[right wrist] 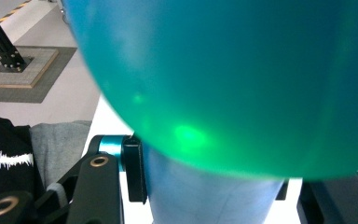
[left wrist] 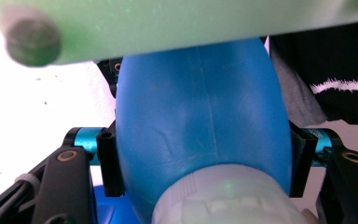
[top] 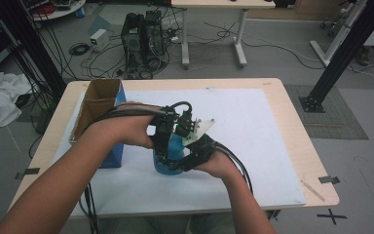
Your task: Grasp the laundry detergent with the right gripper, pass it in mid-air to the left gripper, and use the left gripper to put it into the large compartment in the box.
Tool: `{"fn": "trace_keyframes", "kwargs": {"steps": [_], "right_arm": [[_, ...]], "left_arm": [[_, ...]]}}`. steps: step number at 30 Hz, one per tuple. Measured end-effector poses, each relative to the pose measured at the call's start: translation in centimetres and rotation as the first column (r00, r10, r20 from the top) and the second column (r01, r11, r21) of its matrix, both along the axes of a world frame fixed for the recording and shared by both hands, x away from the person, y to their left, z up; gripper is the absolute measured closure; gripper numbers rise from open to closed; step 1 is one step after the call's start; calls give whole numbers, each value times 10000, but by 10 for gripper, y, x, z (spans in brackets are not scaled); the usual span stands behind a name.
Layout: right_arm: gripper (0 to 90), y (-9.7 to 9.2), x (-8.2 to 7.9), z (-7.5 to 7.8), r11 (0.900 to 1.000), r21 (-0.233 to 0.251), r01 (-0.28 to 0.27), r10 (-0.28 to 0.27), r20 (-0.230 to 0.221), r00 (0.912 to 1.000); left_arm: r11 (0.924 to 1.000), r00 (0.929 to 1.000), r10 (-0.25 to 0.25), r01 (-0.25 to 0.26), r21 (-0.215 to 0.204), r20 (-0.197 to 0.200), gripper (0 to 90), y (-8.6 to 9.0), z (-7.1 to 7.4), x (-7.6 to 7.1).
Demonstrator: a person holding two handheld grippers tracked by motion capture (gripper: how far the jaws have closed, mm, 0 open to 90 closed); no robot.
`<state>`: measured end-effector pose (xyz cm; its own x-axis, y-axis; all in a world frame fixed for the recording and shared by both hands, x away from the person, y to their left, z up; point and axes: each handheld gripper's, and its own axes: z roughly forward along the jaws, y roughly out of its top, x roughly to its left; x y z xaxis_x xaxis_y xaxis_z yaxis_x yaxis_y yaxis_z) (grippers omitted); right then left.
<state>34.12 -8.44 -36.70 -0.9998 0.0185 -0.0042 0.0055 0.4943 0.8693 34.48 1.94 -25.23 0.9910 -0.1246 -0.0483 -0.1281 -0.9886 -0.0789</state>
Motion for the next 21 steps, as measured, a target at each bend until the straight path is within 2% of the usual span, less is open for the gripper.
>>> {"fn": "trace_keyframes", "kwargs": {"steps": [2,7,9,10,12,18,21], "right_arm": [[457,0,1,0,10000,14,-28,28,78,10000],[458,0,-1,0,10000,11,16,-16,-143,9999],[458,0,-1,0,10000,43,43,-42,-91,9999],[458,0,0,0,10000,-6,-10,10,-118,9999],[459,0,0,0,10000,16,-18,18,-59,10000],[458,0,1,0,10000,-8,-18,18,-109,9999],[456,0,0,0,10000,-47,-70,70,-163,9998]], "left_arm": [[10000,10000,42,-42,-58,31,349,0,0,0],[10000,9999,38,-38,-41,109,364,0,1,0],[10000,9999,45,-45,-18,110,367,0,2,1],[9996,9998,169,-167,-213,103,369,1,0,0],[9999,9999,105,-105,4,95,371,0,2,1],[9993,9993,356,-355,-82,61,377,0,0,1],[9991,9990,433,-433,10,57,378,-1,1,0]]}}
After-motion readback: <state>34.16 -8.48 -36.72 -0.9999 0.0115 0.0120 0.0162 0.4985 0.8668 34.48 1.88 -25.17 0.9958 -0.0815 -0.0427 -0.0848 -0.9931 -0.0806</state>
